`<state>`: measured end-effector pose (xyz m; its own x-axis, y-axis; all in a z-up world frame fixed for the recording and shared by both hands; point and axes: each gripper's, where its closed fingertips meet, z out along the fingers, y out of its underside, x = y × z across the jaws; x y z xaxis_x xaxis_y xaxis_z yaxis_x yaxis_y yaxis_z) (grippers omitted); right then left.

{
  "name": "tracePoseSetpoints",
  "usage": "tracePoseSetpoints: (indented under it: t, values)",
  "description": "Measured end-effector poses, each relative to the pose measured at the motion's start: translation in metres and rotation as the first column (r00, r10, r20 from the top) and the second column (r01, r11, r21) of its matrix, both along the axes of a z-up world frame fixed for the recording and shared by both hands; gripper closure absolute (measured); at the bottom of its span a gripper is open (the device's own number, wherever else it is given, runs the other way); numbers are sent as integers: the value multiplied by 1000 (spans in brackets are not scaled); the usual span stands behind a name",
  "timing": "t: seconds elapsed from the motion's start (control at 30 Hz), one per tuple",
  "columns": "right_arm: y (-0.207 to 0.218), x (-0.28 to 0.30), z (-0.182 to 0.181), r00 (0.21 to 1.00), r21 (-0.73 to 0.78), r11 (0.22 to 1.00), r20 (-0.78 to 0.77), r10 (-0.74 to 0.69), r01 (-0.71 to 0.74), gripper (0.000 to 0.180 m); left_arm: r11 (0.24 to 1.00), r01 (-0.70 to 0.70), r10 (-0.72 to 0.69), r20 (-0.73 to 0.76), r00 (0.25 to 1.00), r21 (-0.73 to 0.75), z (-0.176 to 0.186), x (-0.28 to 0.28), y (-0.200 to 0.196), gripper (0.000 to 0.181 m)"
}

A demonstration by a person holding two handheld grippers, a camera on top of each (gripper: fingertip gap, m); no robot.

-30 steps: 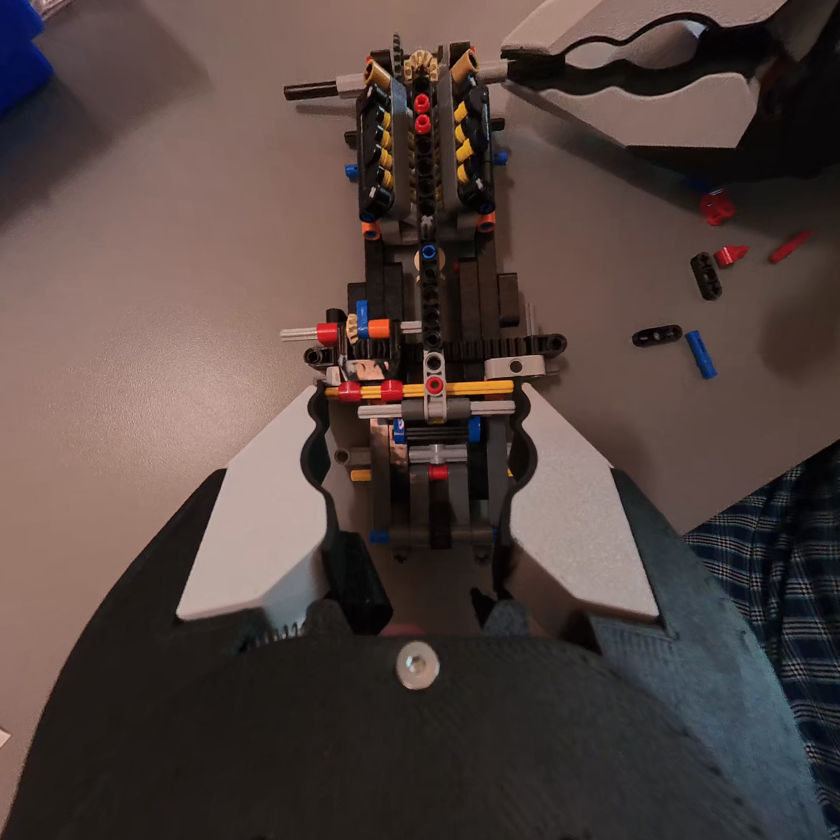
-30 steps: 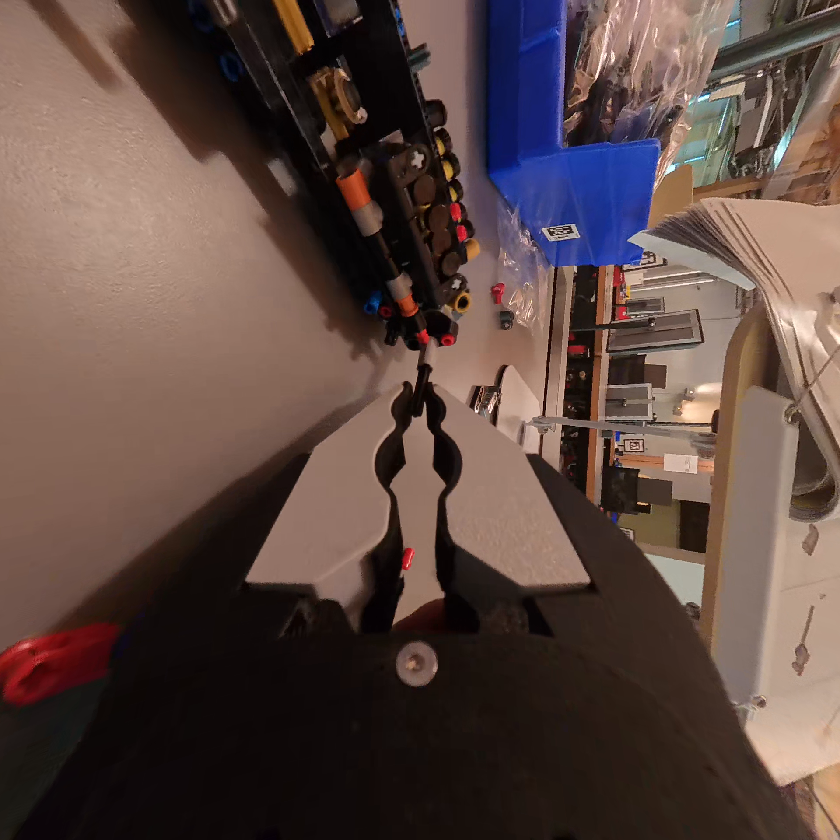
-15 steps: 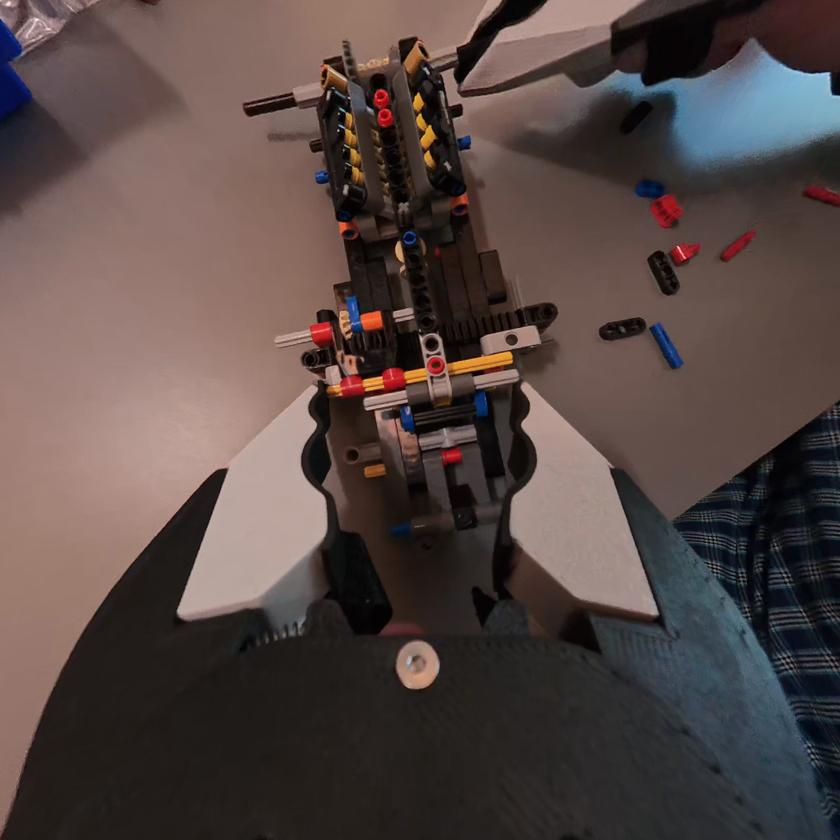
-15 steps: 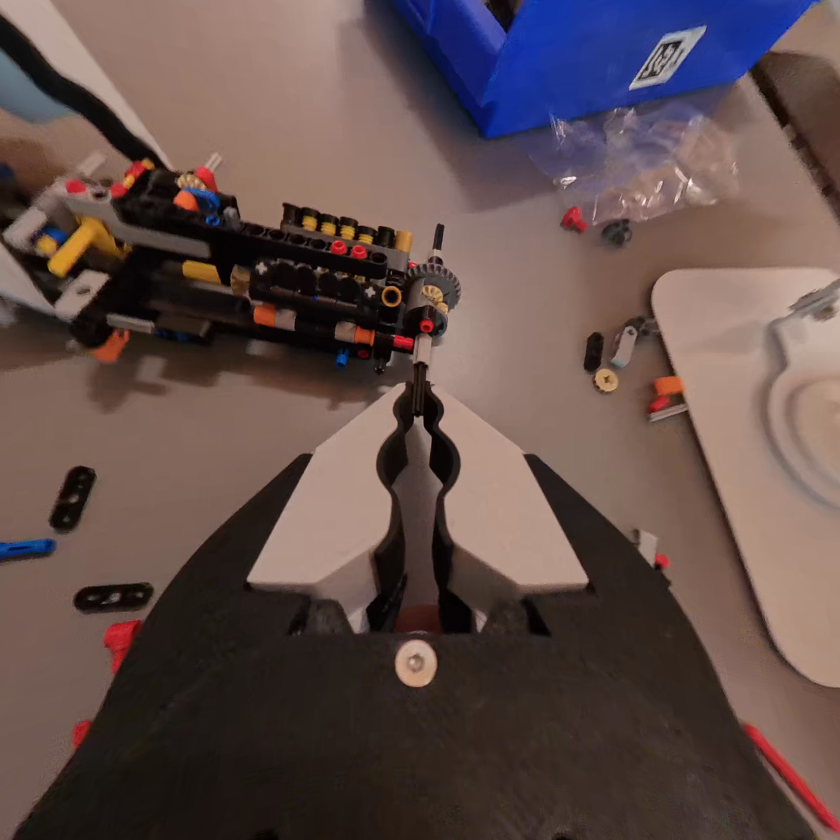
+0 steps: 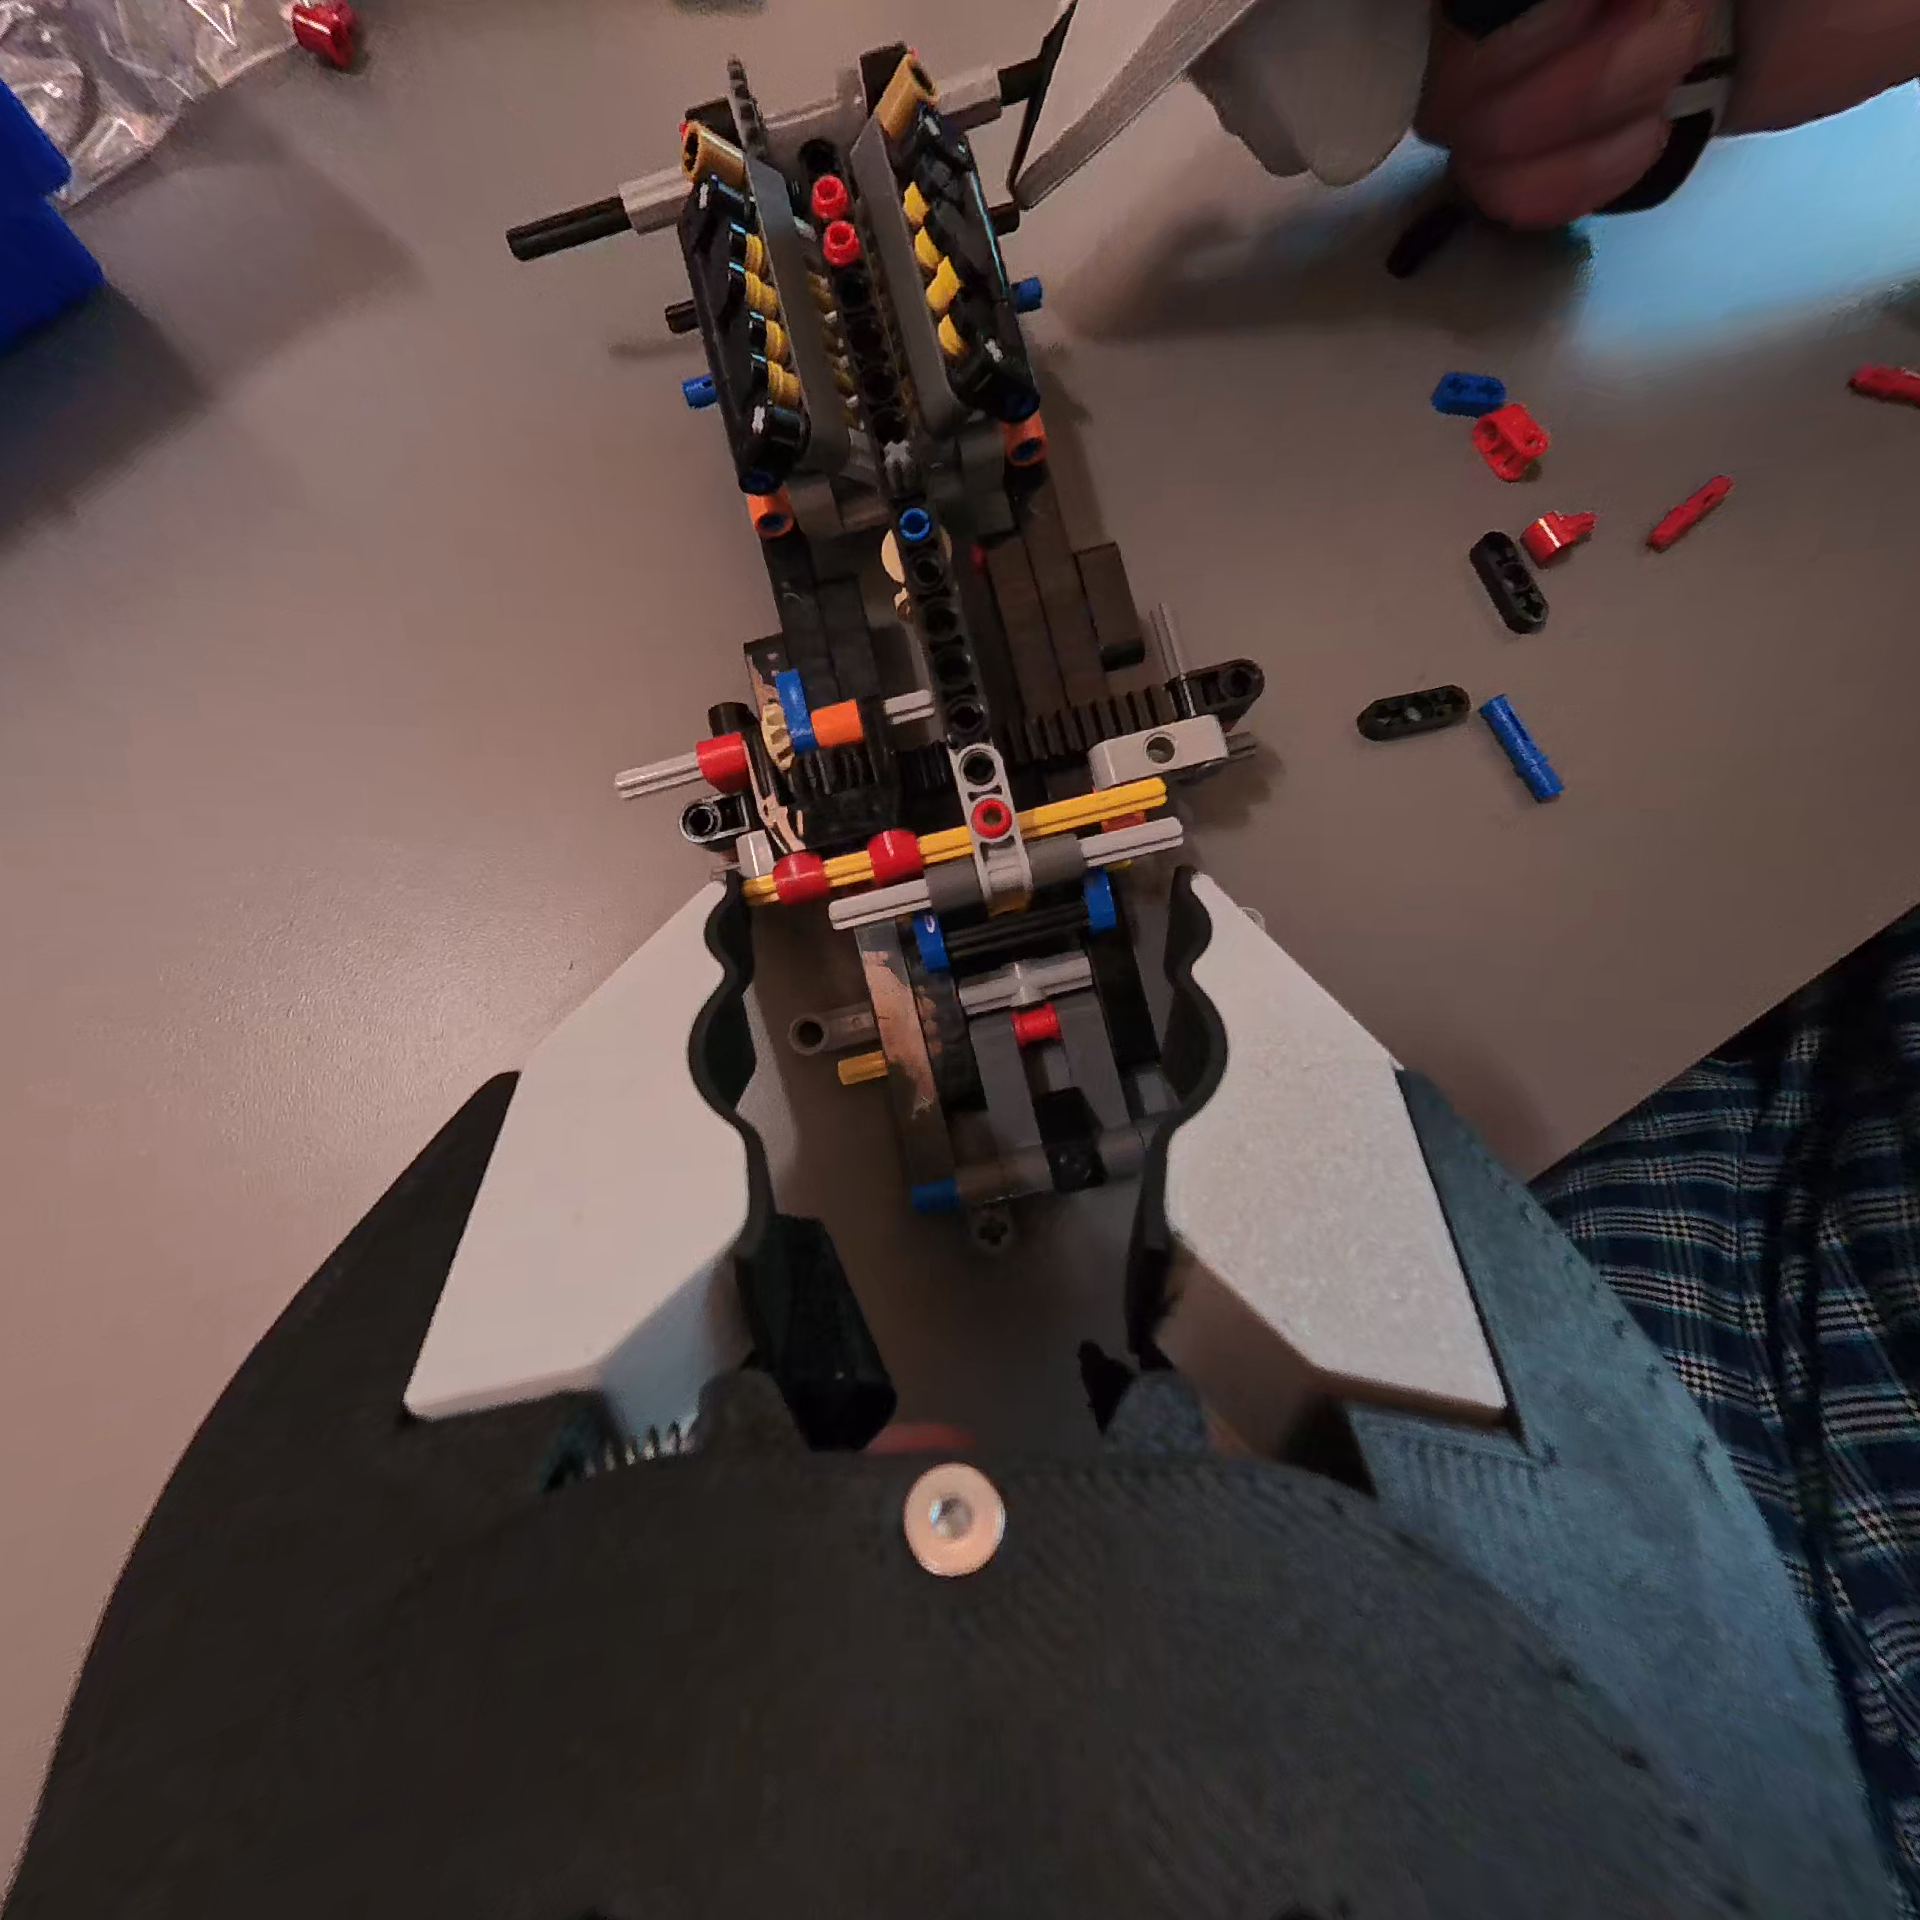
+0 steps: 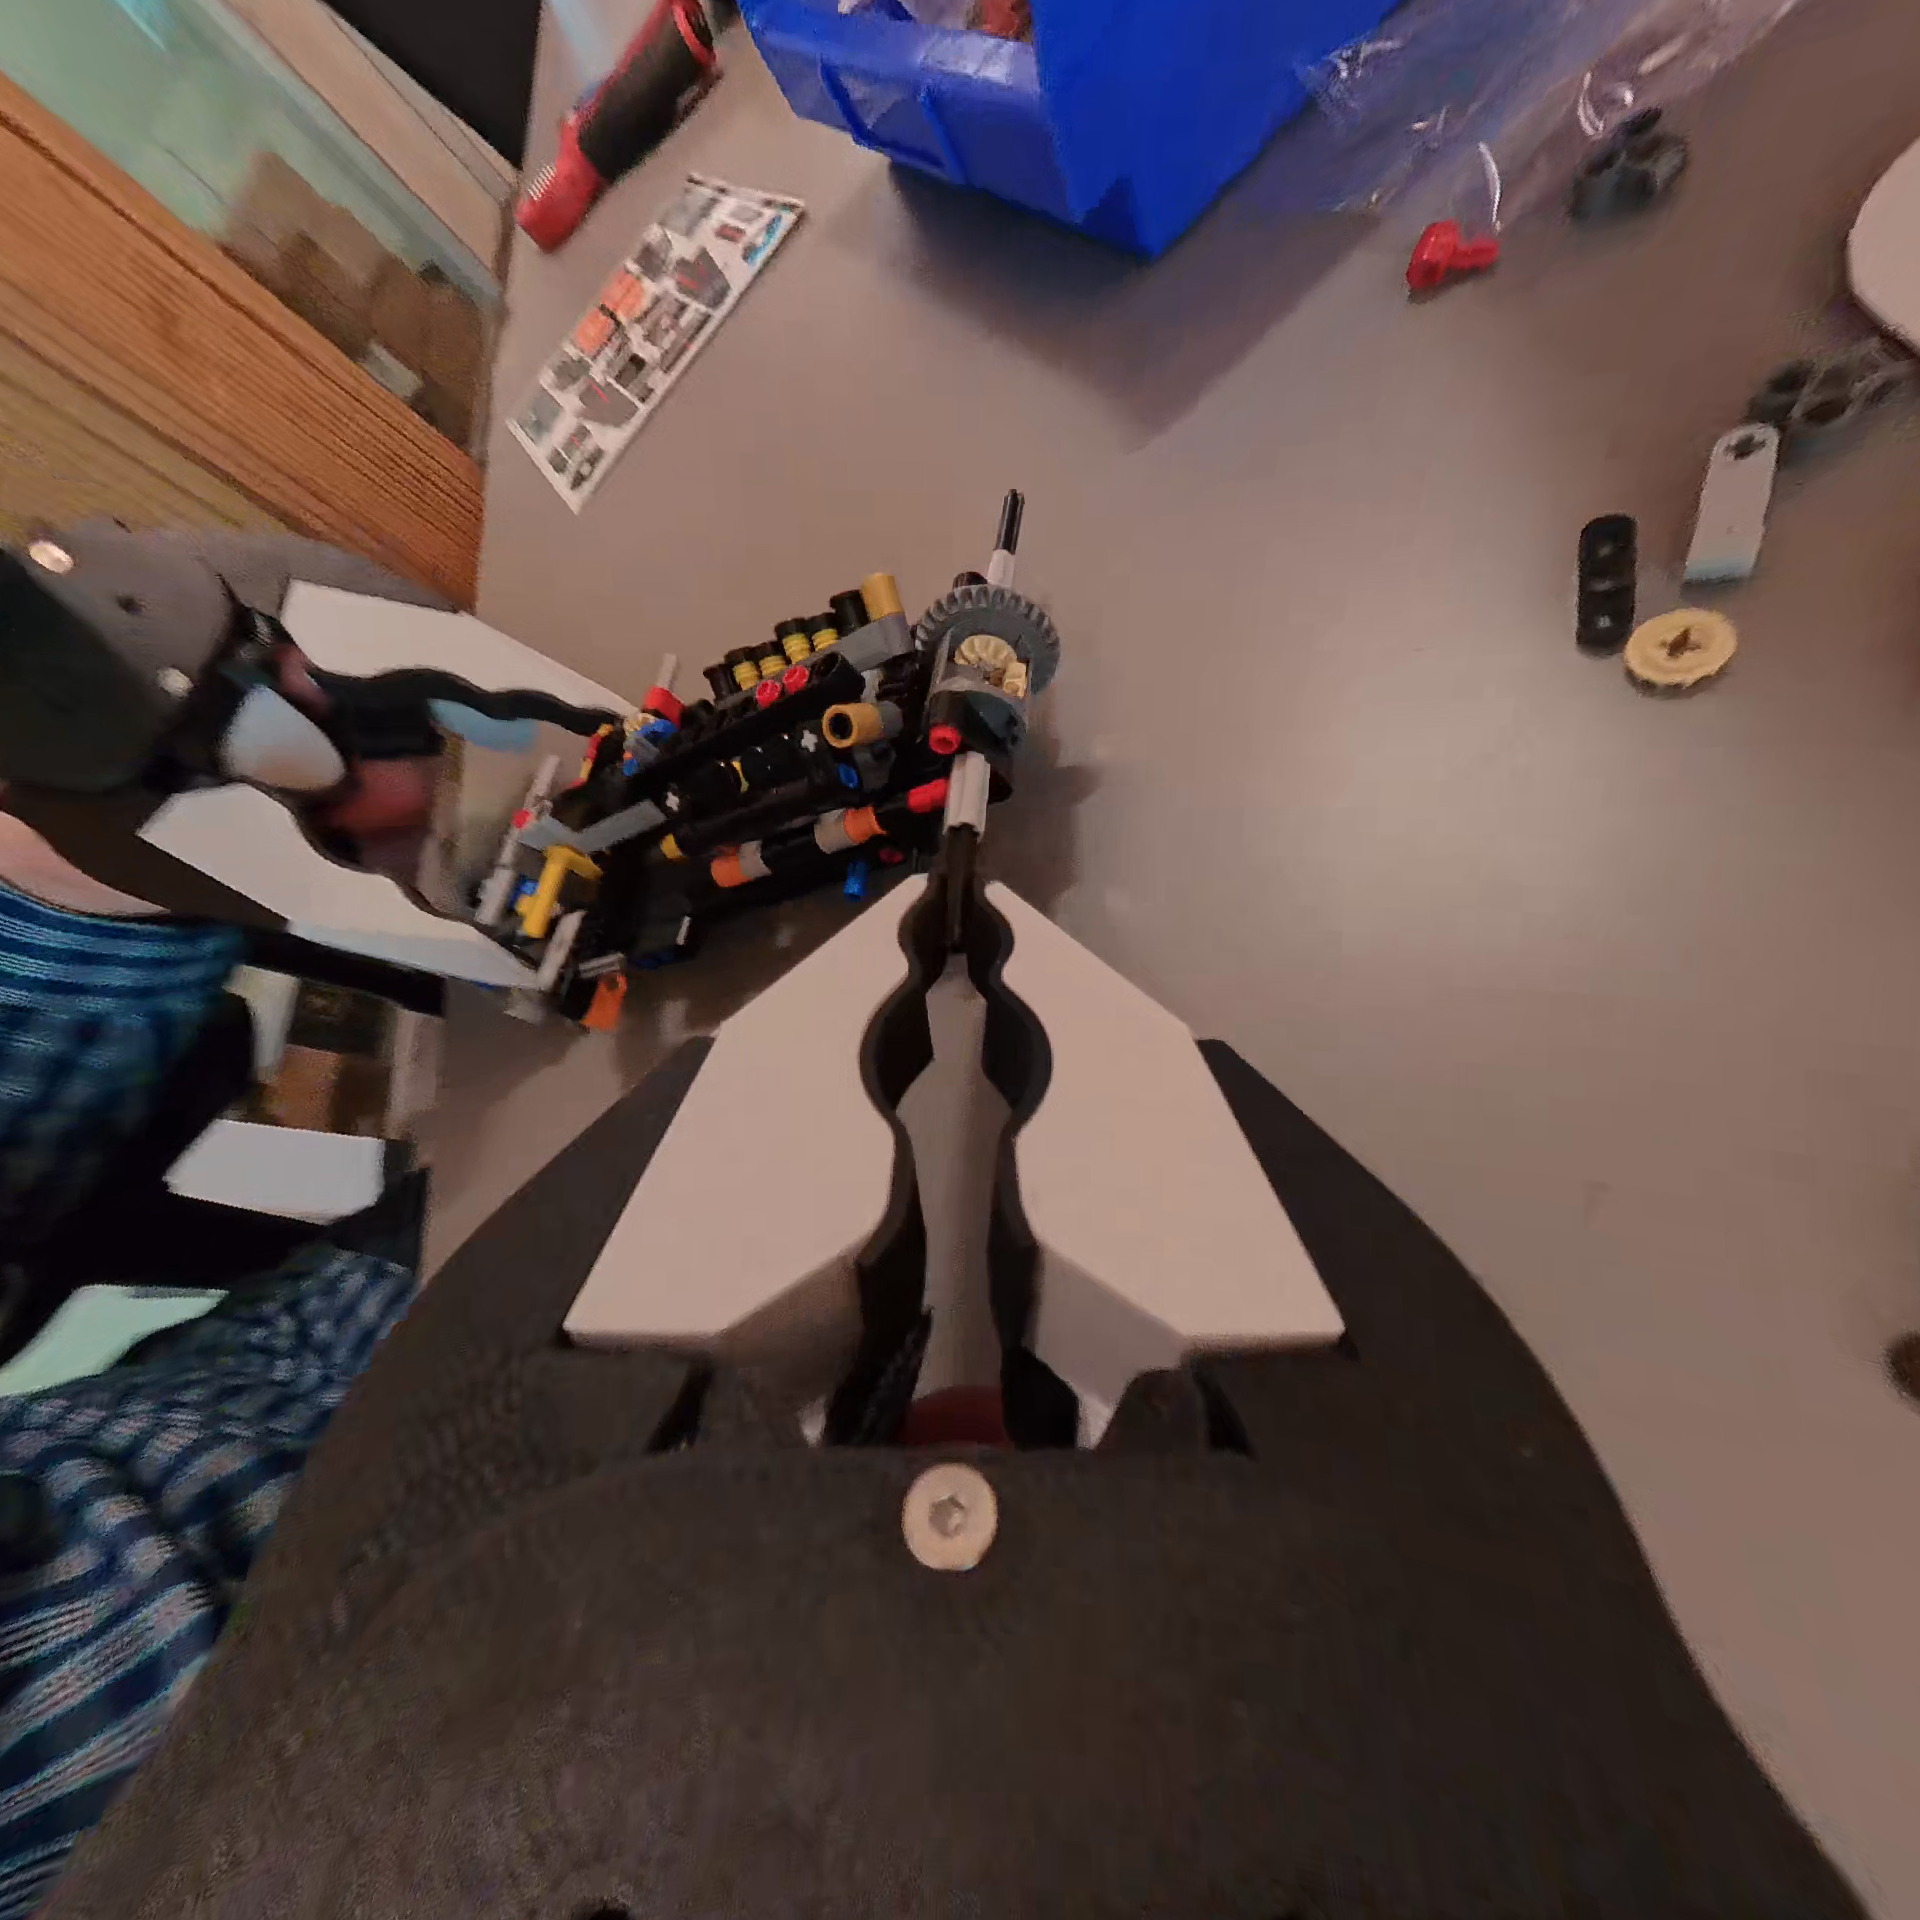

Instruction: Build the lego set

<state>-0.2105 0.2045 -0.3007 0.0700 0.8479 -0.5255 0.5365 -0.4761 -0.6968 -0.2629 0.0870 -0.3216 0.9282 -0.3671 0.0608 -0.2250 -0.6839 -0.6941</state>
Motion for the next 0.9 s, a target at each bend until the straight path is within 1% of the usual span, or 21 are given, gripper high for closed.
tracePoseSetpoints:
  t: [0.07,0.1,0.13,0.23,0.3,0.33,0.4,0.5,0.57,0.6,0.67,0.73,0.8,0.83,0.9]
  values:
    - [-1,0,3,1000,-61,998,-18,-9,7,180,1000,2,-2,1,1000,10,1,0,0,103]
    - [-1,0,3,1000,-66,998,-23,-11,9,180,1000,3,-3,-2,1000,13,1,0,0,103]
    - [-1,0,3,1000,-39,999,-21,-9,8,180,1000,5,-5,-5,1000,17,1,0,0,103]
    - [2,0,2,1000,134,991,-4,6,-6,180,1000,6,-6,-5,1000,17,1,0,1,103]
    - [4,0,5,1000,267,964,2,23,-22,180,1000,6,-6,5,1000,23,3,0,1,104]
    - [6,0,6,999,344,938,12,32,-34,180,1000,7,-7,12,1000,22,3,1,1,103]
    - [10,0,7,998,500,864,34,47,-58,180,1000,7,-8,22,1000,25,3,2,1,103]
    - [14,1,11,996,712,696,71,62,-94,180,1000,11,-12,37,999,27,4,4,1,104]
    - [16,2,13,993,801,587,97,70,-119,180,1000,11,-12,57,998,22,5,5,1,104]
    - [16,2,13,992,828,546,106,72,-128,180,1000,12,-13,69,998,19,6,5,0,103]
    - [16,3,14,990,857,497,115,76,-138,180,999,10,-13,91,996,33,14,3,0,101]
    - [16,3,16,991,874,467,113,73,-134,180,999,-14,10,100,995,44,24,-4,2,99]
    - [17,3,18,992,880,457,108,69,-128,180,998,-27,21,91,996,65,36,-9,7,101]
    - [17,3,19,992,883,452,106,68,-125,180,997,-27,22,72,997,66,40,-9,10,106]
    - [17,3,20,993,886,448,102,66,-121,180,998,-5,1,64,998,60,48,-4,16,108]
